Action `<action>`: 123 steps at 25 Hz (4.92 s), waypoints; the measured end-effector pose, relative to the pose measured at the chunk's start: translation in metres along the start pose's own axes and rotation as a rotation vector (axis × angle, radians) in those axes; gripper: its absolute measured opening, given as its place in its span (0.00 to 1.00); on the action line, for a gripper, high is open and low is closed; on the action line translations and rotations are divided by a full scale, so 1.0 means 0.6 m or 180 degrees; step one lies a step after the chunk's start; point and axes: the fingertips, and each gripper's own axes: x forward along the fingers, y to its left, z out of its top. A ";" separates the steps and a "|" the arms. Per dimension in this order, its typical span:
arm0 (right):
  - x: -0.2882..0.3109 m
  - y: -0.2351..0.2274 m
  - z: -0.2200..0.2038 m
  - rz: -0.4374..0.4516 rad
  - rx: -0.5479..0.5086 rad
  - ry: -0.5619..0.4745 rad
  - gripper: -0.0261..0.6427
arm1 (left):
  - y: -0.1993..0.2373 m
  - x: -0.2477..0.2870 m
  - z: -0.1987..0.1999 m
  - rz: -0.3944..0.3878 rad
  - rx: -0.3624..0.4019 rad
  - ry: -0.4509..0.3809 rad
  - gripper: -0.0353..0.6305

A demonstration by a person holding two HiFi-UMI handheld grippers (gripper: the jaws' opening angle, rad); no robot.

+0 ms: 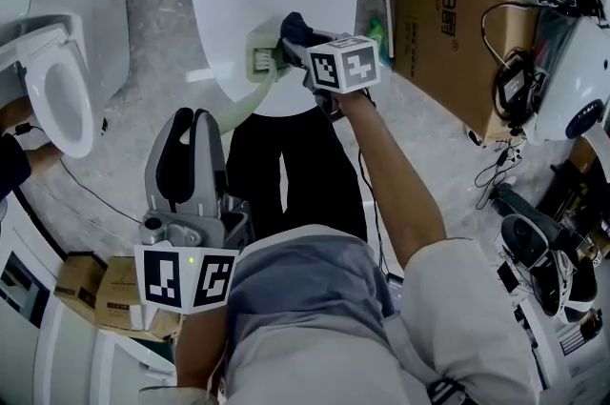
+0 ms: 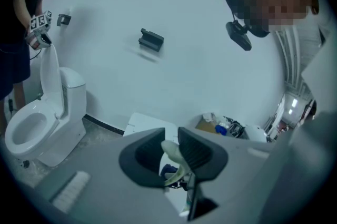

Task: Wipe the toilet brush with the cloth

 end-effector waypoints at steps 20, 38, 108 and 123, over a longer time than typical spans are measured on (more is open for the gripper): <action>-0.041 0.053 0.018 0.0179 -0.0077 -0.0059 0.21 | -0.002 0.006 0.008 -0.0010 -0.0029 -0.0048 0.05; 0.013 0.107 0.031 0.0780 -0.1366 0.0729 0.20 | 0.009 0.007 0.010 0.0012 -0.0116 -0.0114 0.05; 0.080 -0.085 0.004 0.0074 -0.0760 0.0711 0.20 | 0.016 0.014 0.009 0.0095 -0.0042 -0.0139 0.05; 0.055 -0.118 -0.036 -0.0033 -0.0265 0.0422 0.20 | 0.016 0.012 0.006 0.0119 -0.0064 -0.0153 0.05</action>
